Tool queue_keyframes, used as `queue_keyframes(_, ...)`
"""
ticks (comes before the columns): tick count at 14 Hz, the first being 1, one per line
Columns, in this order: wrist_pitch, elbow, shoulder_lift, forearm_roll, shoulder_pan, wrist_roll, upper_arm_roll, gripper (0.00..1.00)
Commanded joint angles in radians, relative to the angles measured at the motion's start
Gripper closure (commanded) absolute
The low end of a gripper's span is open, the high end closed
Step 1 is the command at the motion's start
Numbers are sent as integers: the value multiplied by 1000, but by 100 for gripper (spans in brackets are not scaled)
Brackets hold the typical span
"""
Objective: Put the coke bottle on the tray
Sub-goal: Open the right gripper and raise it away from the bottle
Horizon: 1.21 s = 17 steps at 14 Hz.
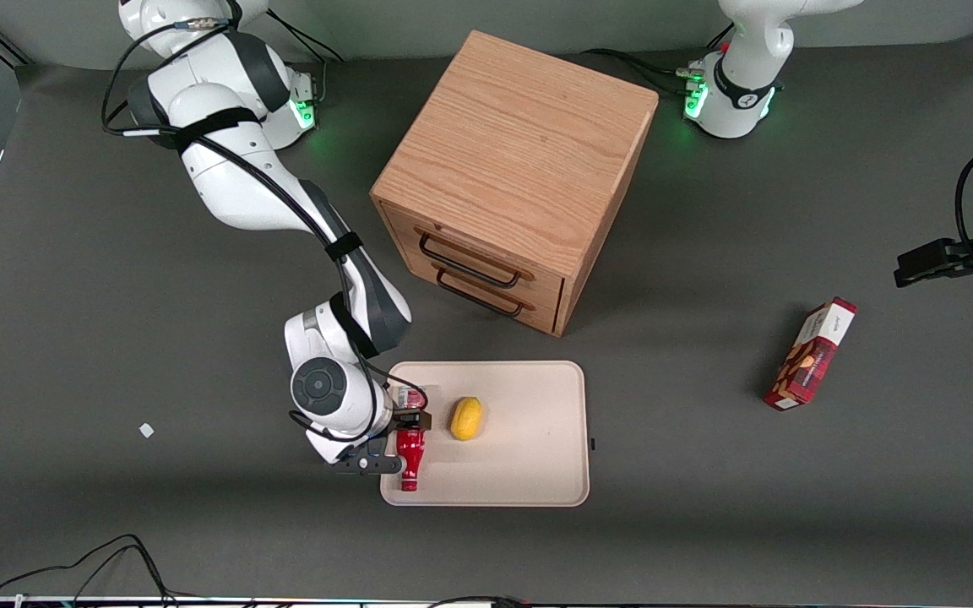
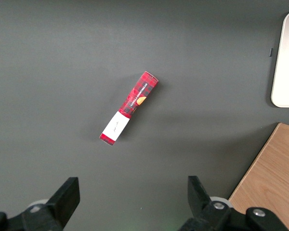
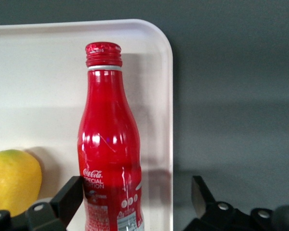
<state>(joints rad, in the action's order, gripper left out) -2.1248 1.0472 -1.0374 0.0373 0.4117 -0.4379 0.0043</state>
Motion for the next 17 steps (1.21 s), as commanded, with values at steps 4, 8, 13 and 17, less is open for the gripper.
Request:
queue_keyframes(4,71,52,98,6,-2,-1,-3,0)
queue_keyframes(8,132,262,293,6,-45,11,8,0)
queue_keyframes(13,210,512,571,6,-146,115,11,0)
queue_keyframes(17,371,626,781,6,-229,229,9,0)
